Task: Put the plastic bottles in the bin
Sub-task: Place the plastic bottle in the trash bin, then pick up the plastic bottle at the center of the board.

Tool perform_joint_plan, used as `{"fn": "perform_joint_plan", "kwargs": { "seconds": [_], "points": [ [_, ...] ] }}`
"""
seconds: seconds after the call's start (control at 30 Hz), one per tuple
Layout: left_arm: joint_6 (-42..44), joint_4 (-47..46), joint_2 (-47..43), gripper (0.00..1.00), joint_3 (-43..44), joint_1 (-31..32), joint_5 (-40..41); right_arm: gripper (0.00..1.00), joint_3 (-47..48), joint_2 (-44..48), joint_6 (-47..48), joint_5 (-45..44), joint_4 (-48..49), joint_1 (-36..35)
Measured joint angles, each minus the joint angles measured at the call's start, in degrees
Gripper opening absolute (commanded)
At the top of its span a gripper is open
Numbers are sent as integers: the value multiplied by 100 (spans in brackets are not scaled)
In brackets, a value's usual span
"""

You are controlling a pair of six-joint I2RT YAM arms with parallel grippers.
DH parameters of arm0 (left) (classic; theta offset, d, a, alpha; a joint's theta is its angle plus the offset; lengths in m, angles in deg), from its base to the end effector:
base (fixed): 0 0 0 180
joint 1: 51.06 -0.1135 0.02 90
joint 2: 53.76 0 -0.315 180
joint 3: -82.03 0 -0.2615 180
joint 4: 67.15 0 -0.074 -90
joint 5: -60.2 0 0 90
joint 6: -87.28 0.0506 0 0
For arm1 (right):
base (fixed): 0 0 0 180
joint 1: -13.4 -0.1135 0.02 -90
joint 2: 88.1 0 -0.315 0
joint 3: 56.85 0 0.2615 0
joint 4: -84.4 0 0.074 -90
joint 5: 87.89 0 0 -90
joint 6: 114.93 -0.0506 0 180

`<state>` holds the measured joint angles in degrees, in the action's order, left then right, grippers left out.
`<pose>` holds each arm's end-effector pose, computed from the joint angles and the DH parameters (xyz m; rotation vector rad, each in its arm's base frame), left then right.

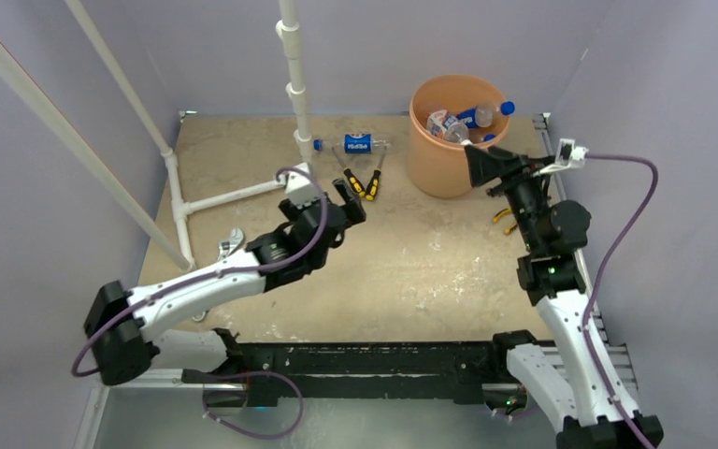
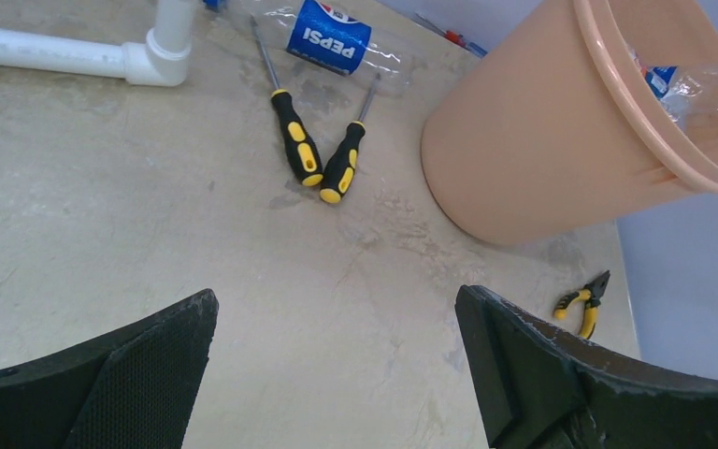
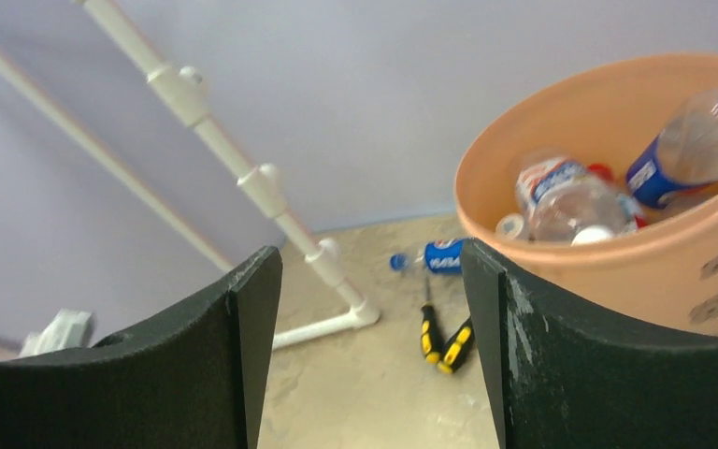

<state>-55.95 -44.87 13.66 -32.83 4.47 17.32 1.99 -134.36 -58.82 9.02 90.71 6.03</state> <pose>0.1771 -0.1925 0.3489 -0.4723 1.8261 -0.4873 0.1728 0.0285 0.4383 0.1868 1.2603 0.6976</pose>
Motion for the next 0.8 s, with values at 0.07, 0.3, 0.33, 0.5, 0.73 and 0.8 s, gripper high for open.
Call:
{"fn": "perform_joint_plan", "kwargs": {
  "seconds": [0.07, 0.3, 0.33, 0.5, 0.73, 0.8],
  "points": [
    [-85, 63, 669, 99, 487, -44, 11, 73, -420, 365, -107, 216, 39, -20],
    [-927, 535, 2682, 100, 1963, -323, 46, 73, -1252, 1587, -96, 315, -726, -260],
    [-1038, 605, 2911, 99, 2153, -380, 46, 72, -1274, 1674, -68, 289, -802, -313],
    [-1665, 787, 4210, 98, 3259, -793, -76, 72, -1480, 2024, 2, 109, -1152, -407],
    [-2544, 431, 5530, 99, 4061, -1226, -258, 72, -2011, 2632, -61, 72, -1499, -474],
    [-2747, 280, 5847, 99, 4297, -1298, -348, 72, -2055, 2806, -55, 72, -1593, -498]
  ]
}}
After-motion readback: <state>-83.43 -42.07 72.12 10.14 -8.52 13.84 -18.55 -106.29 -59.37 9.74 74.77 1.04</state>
